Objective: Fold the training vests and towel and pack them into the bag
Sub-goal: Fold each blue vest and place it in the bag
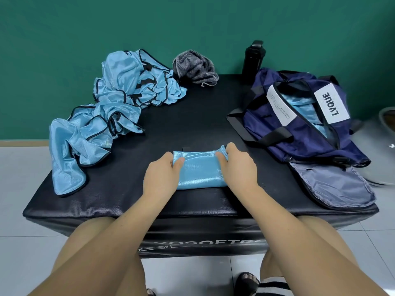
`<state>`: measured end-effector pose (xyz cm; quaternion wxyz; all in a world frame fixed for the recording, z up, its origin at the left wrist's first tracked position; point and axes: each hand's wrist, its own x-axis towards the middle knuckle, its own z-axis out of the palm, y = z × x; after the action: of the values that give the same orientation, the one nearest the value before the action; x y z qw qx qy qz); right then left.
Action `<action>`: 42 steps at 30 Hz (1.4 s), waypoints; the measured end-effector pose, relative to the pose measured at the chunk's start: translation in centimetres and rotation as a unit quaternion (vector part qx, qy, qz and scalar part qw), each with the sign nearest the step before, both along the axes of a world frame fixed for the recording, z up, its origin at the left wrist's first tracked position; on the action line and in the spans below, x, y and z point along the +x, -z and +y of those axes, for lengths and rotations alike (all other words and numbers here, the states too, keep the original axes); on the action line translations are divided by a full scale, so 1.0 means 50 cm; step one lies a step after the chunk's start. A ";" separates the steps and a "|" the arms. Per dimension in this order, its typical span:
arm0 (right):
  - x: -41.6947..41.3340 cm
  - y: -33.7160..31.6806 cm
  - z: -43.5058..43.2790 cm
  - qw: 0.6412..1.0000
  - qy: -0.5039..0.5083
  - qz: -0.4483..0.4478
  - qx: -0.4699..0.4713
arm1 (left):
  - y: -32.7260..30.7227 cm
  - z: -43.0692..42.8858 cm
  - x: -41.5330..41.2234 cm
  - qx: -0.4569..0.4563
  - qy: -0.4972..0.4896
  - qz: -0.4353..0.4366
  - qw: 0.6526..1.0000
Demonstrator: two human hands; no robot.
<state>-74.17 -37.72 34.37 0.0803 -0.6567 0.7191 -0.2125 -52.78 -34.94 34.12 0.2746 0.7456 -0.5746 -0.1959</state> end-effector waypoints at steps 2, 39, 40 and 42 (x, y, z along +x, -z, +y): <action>0.002 0.004 -0.003 0.999 0.001 0.036 -0.003 | 0.002 -0.003 0.002 -0.005 0.000 -0.039 0.999; -0.253 -0.397 -0.071 0.854 -0.312 -0.323 0.264 | -0.387 -0.119 -0.207 0.107 0.325 0.361 0.867; -0.280 -0.409 -0.082 0.853 -0.309 -0.326 0.265 | -0.391 -0.135 -0.231 0.098 0.329 0.369 0.864; -0.336 -0.432 -0.103 0.857 -0.296 -0.339 0.252 | -0.394 -0.166 -0.278 0.075 0.331 0.382 0.860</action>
<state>-90.94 -42.87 55.95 0.5411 -0.6828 0.4483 -0.2000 -66.68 -43.25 53.81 0.3349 0.3968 -0.6212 -0.5869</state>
